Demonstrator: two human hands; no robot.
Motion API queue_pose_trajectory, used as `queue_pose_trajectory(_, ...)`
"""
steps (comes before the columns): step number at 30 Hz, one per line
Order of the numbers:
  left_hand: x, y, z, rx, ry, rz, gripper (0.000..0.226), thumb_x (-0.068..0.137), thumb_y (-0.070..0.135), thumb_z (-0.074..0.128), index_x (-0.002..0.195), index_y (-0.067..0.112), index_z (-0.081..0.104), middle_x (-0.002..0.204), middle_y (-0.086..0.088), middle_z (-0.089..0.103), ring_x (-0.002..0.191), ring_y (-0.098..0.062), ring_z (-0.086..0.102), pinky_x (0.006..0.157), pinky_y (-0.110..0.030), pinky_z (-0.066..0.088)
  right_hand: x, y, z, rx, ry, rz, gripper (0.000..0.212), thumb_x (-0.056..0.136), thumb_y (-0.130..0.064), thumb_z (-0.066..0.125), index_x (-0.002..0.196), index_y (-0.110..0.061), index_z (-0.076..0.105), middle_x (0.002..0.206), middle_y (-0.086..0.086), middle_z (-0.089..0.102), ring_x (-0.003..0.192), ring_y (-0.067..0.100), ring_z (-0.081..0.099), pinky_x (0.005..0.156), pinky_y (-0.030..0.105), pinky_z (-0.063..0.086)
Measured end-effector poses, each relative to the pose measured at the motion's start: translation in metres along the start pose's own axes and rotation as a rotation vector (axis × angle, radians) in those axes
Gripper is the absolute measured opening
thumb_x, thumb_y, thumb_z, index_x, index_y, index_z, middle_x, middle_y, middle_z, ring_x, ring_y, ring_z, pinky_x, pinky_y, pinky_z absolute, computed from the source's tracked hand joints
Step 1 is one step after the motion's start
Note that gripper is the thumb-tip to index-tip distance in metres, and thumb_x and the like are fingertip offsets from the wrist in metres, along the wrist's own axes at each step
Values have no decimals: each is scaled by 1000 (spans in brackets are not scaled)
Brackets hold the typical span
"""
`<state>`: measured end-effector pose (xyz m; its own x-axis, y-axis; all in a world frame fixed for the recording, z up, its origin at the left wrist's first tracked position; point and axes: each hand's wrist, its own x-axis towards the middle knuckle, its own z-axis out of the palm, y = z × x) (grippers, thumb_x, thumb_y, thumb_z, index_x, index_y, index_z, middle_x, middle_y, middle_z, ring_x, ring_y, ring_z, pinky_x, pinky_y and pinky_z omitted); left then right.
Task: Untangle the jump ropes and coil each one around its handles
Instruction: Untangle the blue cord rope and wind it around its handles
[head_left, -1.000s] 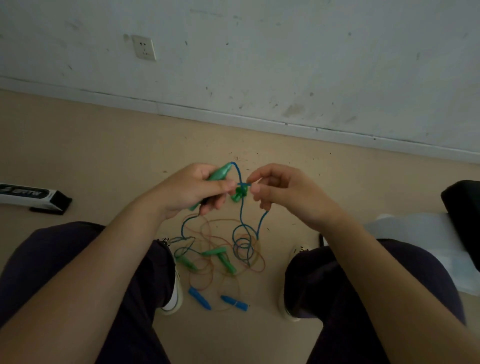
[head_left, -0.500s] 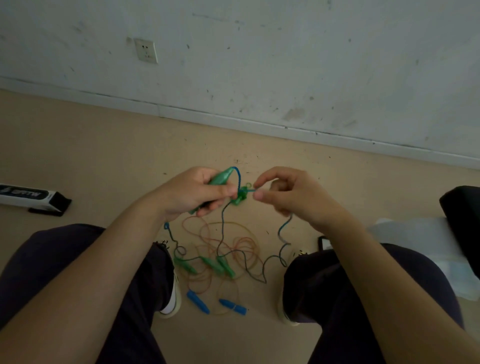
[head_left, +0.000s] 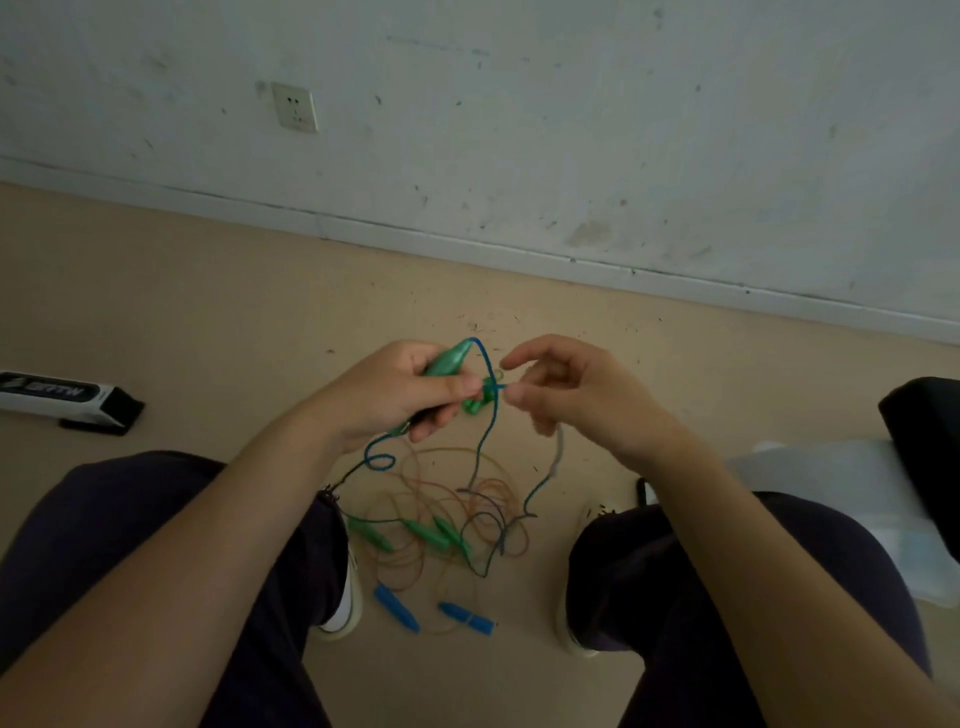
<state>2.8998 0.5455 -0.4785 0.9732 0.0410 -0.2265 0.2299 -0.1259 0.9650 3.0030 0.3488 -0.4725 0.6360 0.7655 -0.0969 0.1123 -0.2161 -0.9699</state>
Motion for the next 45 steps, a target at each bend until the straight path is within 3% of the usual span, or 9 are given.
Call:
queue_pose_trajectory(4,3,-2,6,17,-37,-17,14,95,18,64,90,5,64,59,-1,58,45,-15,47,45,-23,40,3,1,14,-130,-25,0,20,79,-16,80,94,-19,67,60,-1,53,53,9,42,52,18,35)
queue_pose_trajectory(7,2,1,-5,27,-39,-23,11,95,16,63,90,7,66,61,-1,58,47,-15,48,47,-22,42,5,1,0,-200,108,8,7,82,-22,78,84,-19,72,48,-11,37,46,6,29,47,18,26)
queue_pose_trajectory(11,0,-2,-21,109,7,-41,13,96,16,62,91,5,67,57,-1,57,48,-13,49,50,-22,43,4,4,-22,-101,312,-20,4,87,-18,72,84,-20,73,51,-2,44,46,15,38,49,25,32)
queue_pose_trajectory(16,1,-2,-1,99,-55,-29,14,97,17,61,87,8,65,54,1,54,43,-13,45,47,-24,39,0,2,2,16,13,-7,20,83,-10,75,101,-13,68,75,4,69,63,20,61,62,30,53)
queue_pose_trajectory(19,1,0,2,83,-96,-26,14,97,19,62,84,12,64,57,-1,56,46,-15,45,48,-24,39,1,3,14,-105,-45,11,19,80,-18,80,96,-18,70,63,0,58,57,12,48,56,23,40)
queue_pose_trajectory(24,-1,2,-19,41,-6,-19,20,94,19,62,94,0,68,58,-2,53,47,-13,42,48,-21,37,5,4,-12,-105,180,28,12,77,-29,81,80,-20,73,45,-8,31,48,16,22,51,27,18)
queue_pose_trajectory(31,1,-3,-2,16,-39,3,14,95,16,64,81,14,67,58,-2,54,49,-15,44,47,-22,39,1,3,5,22,-33,27,32,75,-16,82,101,-15,64,69,6,67,52,22,55,56,31,47)
queue_pose_trajectory(39,0,-2,-25,84,-29,-48,12,90,21,71,87,9,69,65,-3,62,55,-14,52,54,-25,46,5,5,-6,-110,134,14,11,80,-23,79,80,-17,70,45,-9,33,45,11,24,47,23,22)
queue_pose_trajectory(45,1,-2,-19,78,38,-10,11,93,15,66,85,9,68,60,-1,60,50,-14,49,52,-25,43,3,1,-4,58,53,-22,16,80,-8,77,92,-13,67,70,8,65,57,26,58,61,36,51)
